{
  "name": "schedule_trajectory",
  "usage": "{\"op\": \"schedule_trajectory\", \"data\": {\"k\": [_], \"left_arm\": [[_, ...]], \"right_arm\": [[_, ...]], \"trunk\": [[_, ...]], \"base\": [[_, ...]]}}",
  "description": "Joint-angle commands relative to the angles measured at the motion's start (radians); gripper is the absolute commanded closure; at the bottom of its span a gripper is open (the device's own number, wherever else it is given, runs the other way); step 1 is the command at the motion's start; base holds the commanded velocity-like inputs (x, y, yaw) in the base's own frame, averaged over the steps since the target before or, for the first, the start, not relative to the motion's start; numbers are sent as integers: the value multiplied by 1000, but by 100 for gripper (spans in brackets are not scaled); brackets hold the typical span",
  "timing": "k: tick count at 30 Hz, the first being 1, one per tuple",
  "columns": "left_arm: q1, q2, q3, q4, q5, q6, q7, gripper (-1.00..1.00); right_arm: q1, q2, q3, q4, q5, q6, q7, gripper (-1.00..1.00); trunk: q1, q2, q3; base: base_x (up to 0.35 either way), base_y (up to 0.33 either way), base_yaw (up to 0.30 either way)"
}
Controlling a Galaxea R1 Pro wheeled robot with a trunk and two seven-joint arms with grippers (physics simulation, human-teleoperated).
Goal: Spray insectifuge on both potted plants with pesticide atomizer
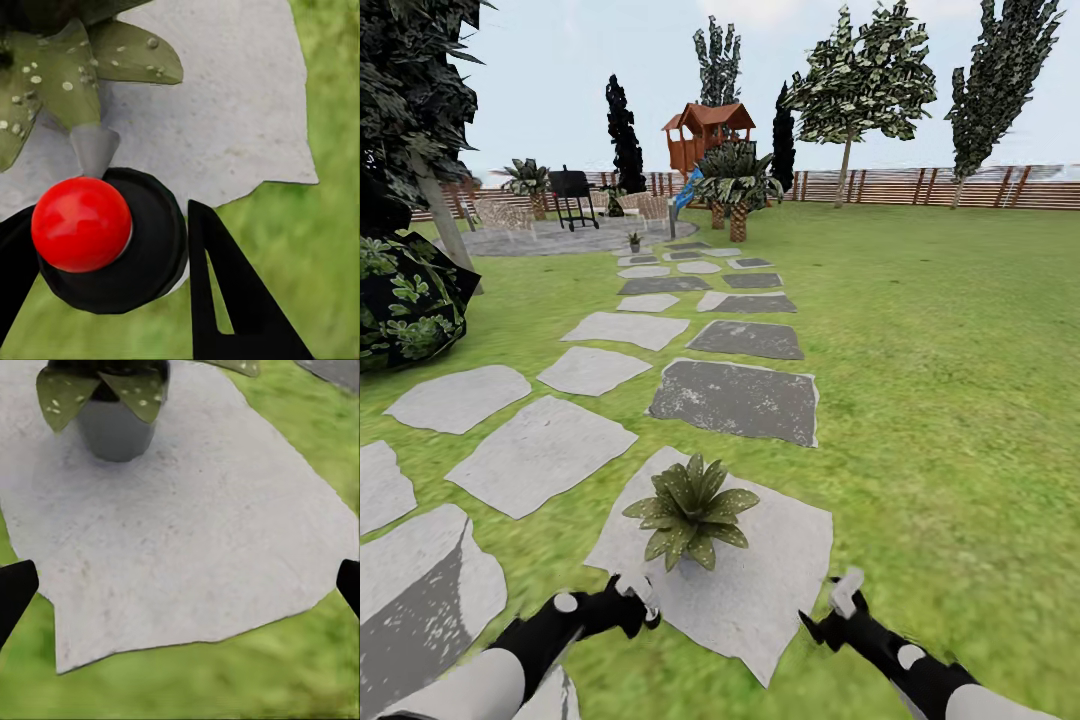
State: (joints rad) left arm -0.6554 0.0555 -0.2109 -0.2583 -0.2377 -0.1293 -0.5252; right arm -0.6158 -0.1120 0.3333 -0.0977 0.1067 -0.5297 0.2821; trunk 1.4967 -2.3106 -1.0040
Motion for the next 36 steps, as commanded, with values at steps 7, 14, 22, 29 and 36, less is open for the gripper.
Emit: {"op": "schedule_trajectory", "data": {"k": [7,14,22,29,36], "left_arm": [[101,4,2,35,203,-144,338,100],[111,1,2,38,234,-155,411,100],[124,9,2,37,303,-158,433,100],[125,9,2,37,304,-158,433,100],[125,10,3,37,304,-158,433,100]], "right_arm": [[100,9,-4,17,-260,-131,-315,-100],[109,13,-5,23,-271,-133,-366,-100],[128,15,-3,30,-267,-132,-362,-100],[170,47,-3,48,-266,-128,-362,-100],[200,54,-3,69,-266,-128,-362,-100]], "trunk": [[0,0,-1],[0,0,-1],[0,0,-1],[0,0,-1],[0,0,-1]], "base": [[0,0,0],[0,0,0],[0,0,0],[0,0,0],[0,0,0]]}}
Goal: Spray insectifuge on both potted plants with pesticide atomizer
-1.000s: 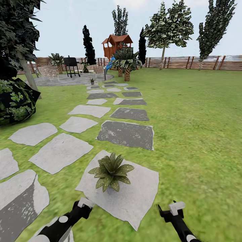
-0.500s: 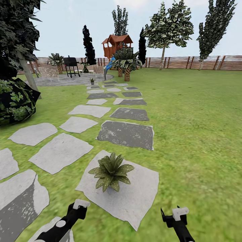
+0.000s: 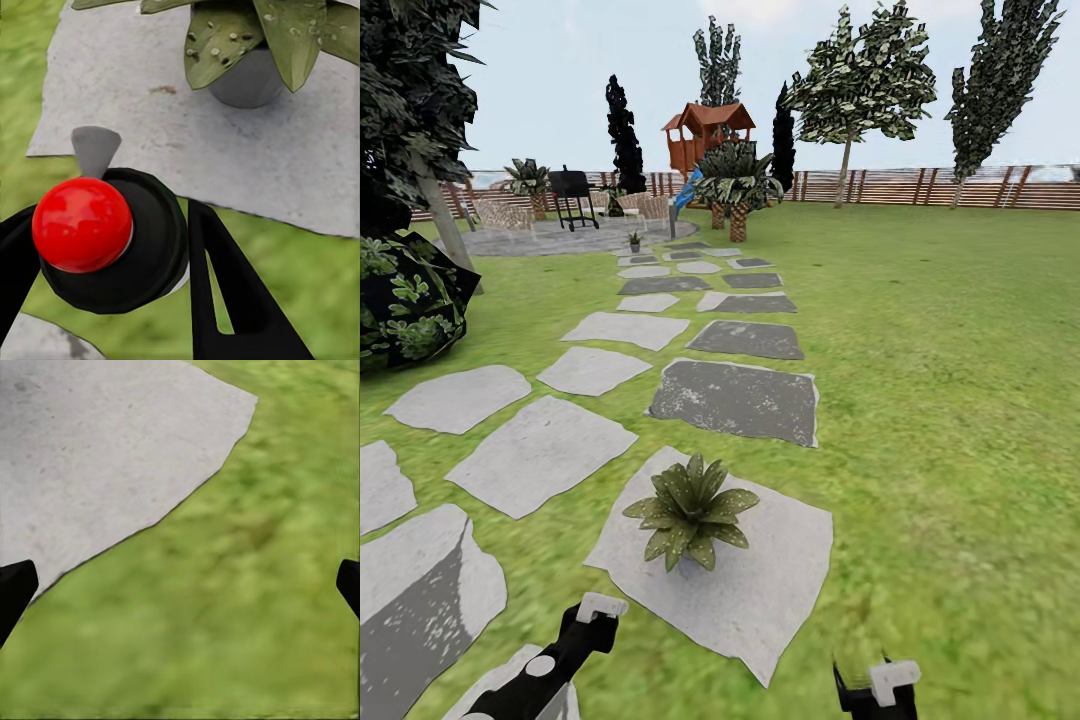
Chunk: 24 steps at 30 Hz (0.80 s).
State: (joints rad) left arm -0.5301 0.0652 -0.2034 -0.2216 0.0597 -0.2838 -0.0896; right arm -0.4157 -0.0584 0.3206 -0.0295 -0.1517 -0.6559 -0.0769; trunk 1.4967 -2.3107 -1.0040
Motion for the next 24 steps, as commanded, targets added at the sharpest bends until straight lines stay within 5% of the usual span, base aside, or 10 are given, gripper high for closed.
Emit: {"op": "schedule_trajectory", "data": {"k": [1,24], "left_arm": [[-1,1,-5,1,6,-3,-2,100],[-1,-1,-7,-3,4,-3,-2,100]], "right_arm": [[6,0,9,2,-8,-2,-3,-100],[44,0,9,5,-8,-1,-3,-100]], "trunk": [[0,0,-1],[0,0,-1]], "base": [[0,0,0],[0,0,0]]}}
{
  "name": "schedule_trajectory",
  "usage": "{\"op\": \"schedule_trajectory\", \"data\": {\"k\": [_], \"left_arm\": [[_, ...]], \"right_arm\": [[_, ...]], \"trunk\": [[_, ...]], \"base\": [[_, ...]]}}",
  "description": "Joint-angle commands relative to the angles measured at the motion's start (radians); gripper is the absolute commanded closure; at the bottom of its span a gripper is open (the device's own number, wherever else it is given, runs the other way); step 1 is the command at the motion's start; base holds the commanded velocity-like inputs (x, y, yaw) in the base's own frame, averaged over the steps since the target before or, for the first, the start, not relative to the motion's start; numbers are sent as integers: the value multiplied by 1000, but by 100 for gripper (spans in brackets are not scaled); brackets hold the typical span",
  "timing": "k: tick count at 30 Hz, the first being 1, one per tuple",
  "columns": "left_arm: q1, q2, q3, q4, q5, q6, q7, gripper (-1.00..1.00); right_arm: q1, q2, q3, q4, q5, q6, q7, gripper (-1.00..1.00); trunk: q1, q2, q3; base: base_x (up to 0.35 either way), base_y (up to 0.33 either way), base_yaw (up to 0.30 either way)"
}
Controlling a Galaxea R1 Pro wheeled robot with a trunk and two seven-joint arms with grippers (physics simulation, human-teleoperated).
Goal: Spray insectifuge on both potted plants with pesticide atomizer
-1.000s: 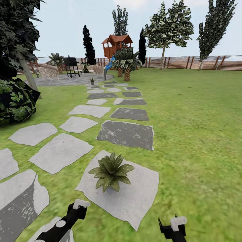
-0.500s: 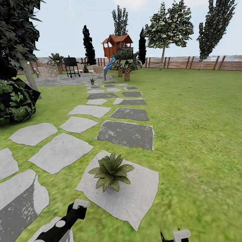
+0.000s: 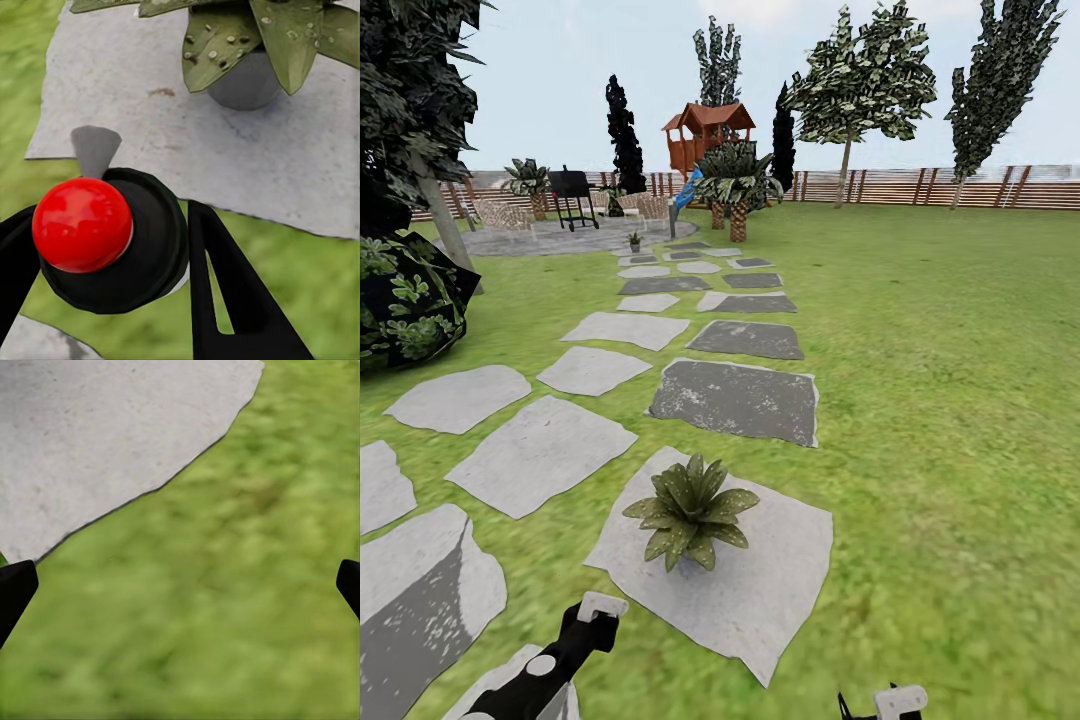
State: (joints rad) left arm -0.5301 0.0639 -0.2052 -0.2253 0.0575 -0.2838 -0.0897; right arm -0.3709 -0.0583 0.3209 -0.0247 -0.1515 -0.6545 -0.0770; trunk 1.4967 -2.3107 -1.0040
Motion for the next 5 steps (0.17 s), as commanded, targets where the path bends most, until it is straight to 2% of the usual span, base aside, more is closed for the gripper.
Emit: {"op": "schedule_trajectory", "data": {"k": [1,5], "left_arm": [[-1,1,-5,1,6,-3,-2,100],[-1,1,-5,1,5,-3,-2,100]], "right_arm": [[0,0,9,0,-8,-2,-3,-100],[0,0,9,0,-8,-2,-3,-100]], "trunk": [[0,0,-1],[0,0,-1]], "base": [[0,0,0],[0,0,0]]}}
